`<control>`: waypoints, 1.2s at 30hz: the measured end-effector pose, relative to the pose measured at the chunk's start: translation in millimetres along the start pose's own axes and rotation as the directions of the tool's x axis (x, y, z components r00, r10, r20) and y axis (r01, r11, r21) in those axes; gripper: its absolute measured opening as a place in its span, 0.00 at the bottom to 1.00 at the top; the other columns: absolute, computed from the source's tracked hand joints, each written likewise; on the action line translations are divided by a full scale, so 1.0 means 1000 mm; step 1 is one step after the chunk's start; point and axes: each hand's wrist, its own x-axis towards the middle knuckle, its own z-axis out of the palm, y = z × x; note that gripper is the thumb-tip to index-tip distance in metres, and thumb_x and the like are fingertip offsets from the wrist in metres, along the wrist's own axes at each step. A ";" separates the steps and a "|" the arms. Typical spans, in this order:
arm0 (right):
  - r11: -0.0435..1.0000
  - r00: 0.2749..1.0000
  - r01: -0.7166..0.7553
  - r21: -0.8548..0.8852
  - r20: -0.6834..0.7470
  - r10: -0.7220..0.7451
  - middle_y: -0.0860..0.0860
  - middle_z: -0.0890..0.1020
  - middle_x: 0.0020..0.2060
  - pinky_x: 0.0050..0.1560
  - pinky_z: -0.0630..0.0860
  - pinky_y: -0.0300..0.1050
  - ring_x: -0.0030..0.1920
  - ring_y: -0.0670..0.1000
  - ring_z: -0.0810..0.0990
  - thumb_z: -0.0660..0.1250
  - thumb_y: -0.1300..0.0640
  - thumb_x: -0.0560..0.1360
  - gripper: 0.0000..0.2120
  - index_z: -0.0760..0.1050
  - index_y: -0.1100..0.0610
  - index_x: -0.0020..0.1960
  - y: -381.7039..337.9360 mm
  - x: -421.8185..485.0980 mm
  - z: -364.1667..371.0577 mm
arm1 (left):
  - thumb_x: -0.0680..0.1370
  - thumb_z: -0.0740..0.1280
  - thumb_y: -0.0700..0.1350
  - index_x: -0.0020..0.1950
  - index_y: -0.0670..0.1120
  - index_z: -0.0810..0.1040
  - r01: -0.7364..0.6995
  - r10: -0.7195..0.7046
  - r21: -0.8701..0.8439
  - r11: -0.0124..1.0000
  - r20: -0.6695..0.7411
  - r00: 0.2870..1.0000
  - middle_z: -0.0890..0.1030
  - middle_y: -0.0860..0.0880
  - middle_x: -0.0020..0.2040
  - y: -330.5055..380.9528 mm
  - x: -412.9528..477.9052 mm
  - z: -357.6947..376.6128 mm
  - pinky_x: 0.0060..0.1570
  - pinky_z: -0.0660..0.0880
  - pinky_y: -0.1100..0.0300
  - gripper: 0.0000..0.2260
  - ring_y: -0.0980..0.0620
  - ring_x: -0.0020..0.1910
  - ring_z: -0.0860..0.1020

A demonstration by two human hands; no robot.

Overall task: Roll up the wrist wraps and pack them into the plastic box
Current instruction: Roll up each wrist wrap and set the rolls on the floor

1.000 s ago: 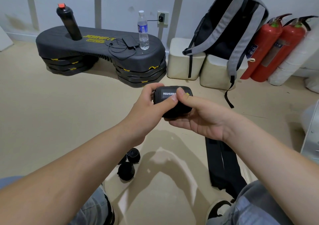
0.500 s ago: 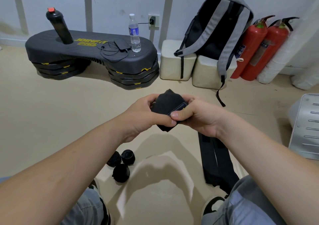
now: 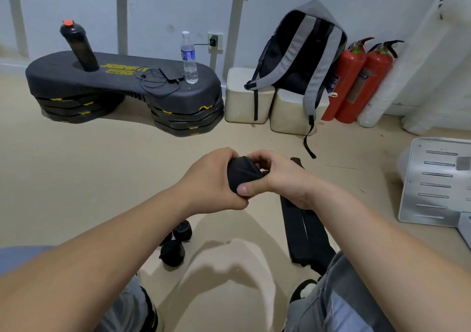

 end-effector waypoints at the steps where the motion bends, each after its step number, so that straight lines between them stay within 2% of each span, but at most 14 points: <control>1: 1.000 1.000 -0.014 0.006 0.019 0.013 0.53 0.83 0.51 0.58 0.84 0.52 0.50 0.50 0.85 0.86 0.61 0.63 0.28 0.79 0.57 0.60 -0.001 -0.002 0.002 | 0.60 0.82 0.53 0.52 0.55 0.75 -0.016 0.016 0.035 0.999 0.009 1.000 0.80 0.57 0.46 0.000 -0.003 0.000 0.39 0.80 0.56 0.25 0.57 0.42 0.81; 3: 0.999 0.997 -0.046 -0.013 0.064 0.047 0.53 0.83 0.47 0.50 0.84 0.45 0.44 0.48 0.85 0.85 0.63 0.67 0.24 0.78 0.60 0.58 -0.001 -0.007 0.008 | 0.60 0.81 0.54 0.52 0.55 0.75 -0.052 0.048 0.117 0.992 0.039 0.998 0.80 0.57 0.45 -0.003 -0.009 0.001 0.40 0.80 0.54 0.25 0.55 0.43 0.80; 5: 0.994 0.994 -0.062 -0.092 0.089 0.070 0.52 0.83 0.46 0.48 0.84 0.43 0.43 0.47 0.85 0.85 0.61 0.67 0.24 0.79 0.61 0.58 0.001 -0.011 0.015 | 0.60 0.81 0.55 0.52 0.54 0.74 -0.078 0.064 0.184 0.980 0.080 0.995 0.79 0.57 0.45 -0.007 -0.016 0.002 0.40 0.79 0.55 0.25 0.54 0.43 0.79; 11: 0.980 0.973 -0.086 -0.179 0.197 0.122 0.54 0.84 0.47 0.56 0.85 0.59 0.45 0.52 0.86 0.85 0.58 0.68 0.23 0.79 0.60 0.58 0.005 -0.015 0.036 | 0.62 0.80 0.56 0.51 0.57 0.73 -0.104 0.067 0.265 0.959 0.143 0.987 0.78 0.59 0.44 -0.018 -0.041 0.001 0.39 0.76 0.58 0.24 0.54 0.43 0.79; 13: 0.983 0.973 -0.079 -0.169 0.203 0.113 0.56 0.84 0.48 0.55 0.85 0.57 0.45 0.53 0.86 0.84 0.60 0.69 0.23 0.78 0.62 0.59 0.005 -0.013 0.041 | 0.64 0.80 0.54 0.58 0.58 0.74 -0.077 0.049 0.225 0.971 0.128 0.991 0.79 0.61 0.48 -0.023 -0.047 0.002 0.44 0.78 0.57 0.26 0.54 0.48 0.80; 14: 0.984 0.975 -0.074 -0.163 0.195 0.106 0.56 0.84 0.48 0.53 0.84 0.54 0.45 0.53 0.85 0.83 0.61 0.70 0.23 0.77 0.62 0.60 0.005 -0.013 0.043 | 0.64 0.80 0.52 0.66 0.58 0.73 -0.053 0.033 0.177 0.983 0.115 0.993 0.80 0.61 0.53 -0.025 -0.050 0.001 0.48 0.79 0.57 0.32 0.54 0.52 0.81; 16: 0.985 0.983 -0.057 -0.165 0.162 0.084 0.56 0.85 0.50 0.52 0.83 0.51 0.48 0.53 0.85 0.84 0.59 0.66 0.27 0.77 0.59 0.61 0.006 -0.011 0.046 | 0.66 0.81 0.48 0.82 0.56 0.60 0.012 -0.018 0.054 0.998 0.114 0.993 0.80 0.57 0.61 -0.027 -0.054 -0.001 0.55 0.80 0.57 0.49 0.53 0.56 0.81; 17: 0.985 0.988 -0.044 -0.166 0.137 0.068 0.56 0.85 0.51 0.53 0.84 0.51 0.50 0.54 0.86 0.84 0.58 0.62 0.30 0.77 0.57 0.61 0.006 -0.011 0.048 | 0.67 0.82 0.47 0.85 0.56 0.54 0.053 -0.052 -0.003 0.999 0.123 0.991 0.79 0.54 0.62 -0.029 -0.056 -0.003 0.54 0.80 0.57 0.54 0.52 0.57 0.81; 19: 0.986 0.996 -0.009 -0.165 0.083 0.023 0.57 0.85 0.54 0.57 0.85 0.54 0.54 0.57 0.86 0.83 0.59 0.58 0.33 0.76 0.54 0.61 0.011 -0.010 0.054 | 0.68 0.83 0.43 0.86 0.53 0.52 0.170 -0.149 -0.135 0.976 0.154 0.977 0.77 0.52 0.64 -0.032 -0.056 -0.006 0.48 0.80 0.59 0.55 0.51 0.57 0.82; 21: 0.985 0.999 0.032 -0.167 0.047 -0.024 0.56 0.84 0.54 0.57 0.84 0.56 0.56 0.59 0.85 0.84 0.63 0.59 0.33 0.75 0.52 0.61 0.017 -0.011 0.058 | 0.69 0.82 0.39 0.83 0.52 0.61 0.276 -0.225 -0.267 0.923 0.205 0.952 0.76 0.51 0.66 -0.038 -0.056 -0.006 0.44 0.78 0.62 0.48 0.51 0.57 0.83; 24: 0.979 0.998 0.060 -0.193 0.019 -0.057 0.54 0.84 0.54 0.56 0.84 0.55 0.55 0.56 0.85 0.85 0.65 0.62 0.32 0.76 0.52 0.61 0.025 -0.014 0.059 | 0.69 0.78 0.33 0.69 0.52 0.77 0.358 -0.246 -0.417 0.835 0.299 0.922 0.81 0.47 0.62 -0.047 -0.053 -0.001 0.39 0.77 0.64 0.31 0.52 0.49 0.84; 27: 0.978 1.000 0.008 -0.207 0.020 -0.004 0.53 0.83 0.56 0.58 0.84 0.53 0.57 0.56 0.84 0.84 0.65 0.64 0.31 0.76 0.53 0.62 0.037 -0.012 0.055 | 0.69 0.78 0.31 0.62 0.47 0.81 0.418 -0.258 -0.519 0.745 0.354 0.899 0.83 0.44 0.56 -0.052 -0.051 0.014 0.38 0.79 0.63 0.24 0.51 0.40 0.83; 31: 0.905 0.987 -0.112 -0.411 0.062 0.150 0.50 0.77 0.64 0.63 0.79 0.48 0.63 0.53 0.79 0.84 0.58 0.68 0.38 0.70 0.54 0.73 0.065 0.003 0.049 | 0.66 0.83 0.43 0.55 0.48 0.81 0.436 -0.347 -0.381 0.815 0.281 0.895 0.82 0.50 0.47 -0.076 -0.044 0.050 0.35 0.74 0.61 0.20 0.54 0.37 0.79; 36: 0.841 0.950 -0.162 -0.517 0.150 0.275 0.52 0.78 0.64 0.54 0.75 0.42 0.58 0.52 0.79 0.78 0.52 0.75 0.35 0.67 0.55 0.77 0.104 0.042 0.073 | 0.61 0.84 0.55 0.49 0.49 0.80 0.529 -0.451 -0.200 0.825 0.332 0.829 0.84 0.50 0.45 -0.125 -0.042 0.096 0.40 0.76 0.57 0.23 0.52 0.41 0.81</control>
